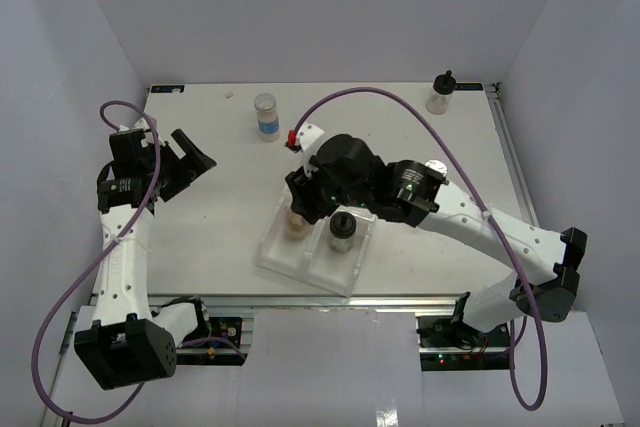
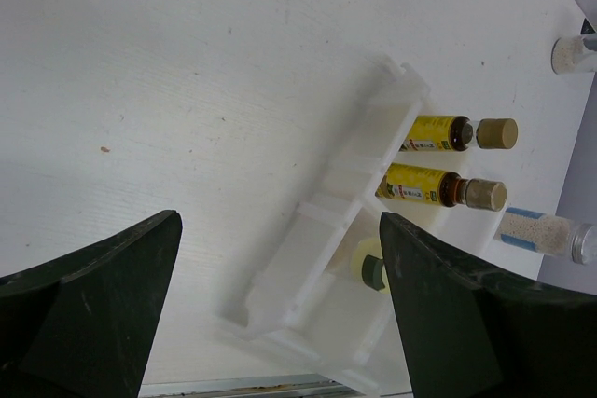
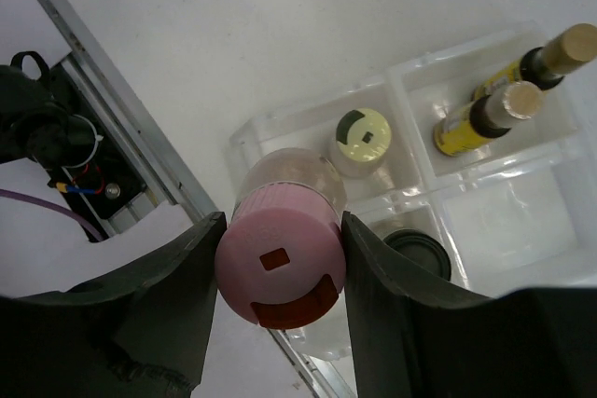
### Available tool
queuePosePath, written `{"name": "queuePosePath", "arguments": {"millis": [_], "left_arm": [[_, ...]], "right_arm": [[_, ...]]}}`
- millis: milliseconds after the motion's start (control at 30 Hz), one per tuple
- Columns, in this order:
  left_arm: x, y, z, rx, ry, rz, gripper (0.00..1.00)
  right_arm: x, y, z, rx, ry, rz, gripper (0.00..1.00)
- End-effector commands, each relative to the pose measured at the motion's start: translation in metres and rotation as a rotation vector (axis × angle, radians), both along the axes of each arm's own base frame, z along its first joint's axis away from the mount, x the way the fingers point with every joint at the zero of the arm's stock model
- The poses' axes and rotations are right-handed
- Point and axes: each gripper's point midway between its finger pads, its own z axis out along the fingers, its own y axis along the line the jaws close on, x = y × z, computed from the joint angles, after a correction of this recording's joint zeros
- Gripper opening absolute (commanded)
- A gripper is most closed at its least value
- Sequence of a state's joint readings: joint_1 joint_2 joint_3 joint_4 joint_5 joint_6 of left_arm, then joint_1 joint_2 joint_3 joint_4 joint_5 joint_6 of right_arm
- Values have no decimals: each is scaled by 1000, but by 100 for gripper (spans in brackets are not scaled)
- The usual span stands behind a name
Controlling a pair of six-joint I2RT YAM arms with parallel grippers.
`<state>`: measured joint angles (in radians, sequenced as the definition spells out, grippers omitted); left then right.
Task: Organize the condiment bottles
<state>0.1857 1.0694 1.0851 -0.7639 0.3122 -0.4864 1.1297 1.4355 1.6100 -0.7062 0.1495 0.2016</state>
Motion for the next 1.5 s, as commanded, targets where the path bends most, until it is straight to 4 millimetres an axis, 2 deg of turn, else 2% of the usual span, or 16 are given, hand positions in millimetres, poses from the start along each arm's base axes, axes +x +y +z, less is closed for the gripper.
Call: {"name": "queuePosePath", "arguments": {"millis": [0,200,367,500,1000,1167,1333,1467], "left_arm": [[-9,2,7,7,-26,-8,98],[-12,6,19,22,-57,13,98],[-15,8,23,32,-72,29,98],[-15,8,24,31,-73,29,98],[-16,6,19,25,-74,20,98],[-16,6,17,25,-70,18,98],[-15,6,16,24,-72,18,98],[-14,6,15,22,-69,19,98]], "right_arm": [[-14,29,15,50,-70,22,8],[-22,48,-14,36,-46,44,8],[-20,52,-52,-18,-20,25,8],[-17,55,-72,-40,-18,4,8],[1,68,-136,-149,-18,-57,8],[7,67,-150,-181,-22,-90,8],[14,63,-163,-192,-19,-129,18],[18,61,-170,-182,-5,-153,32]]}}
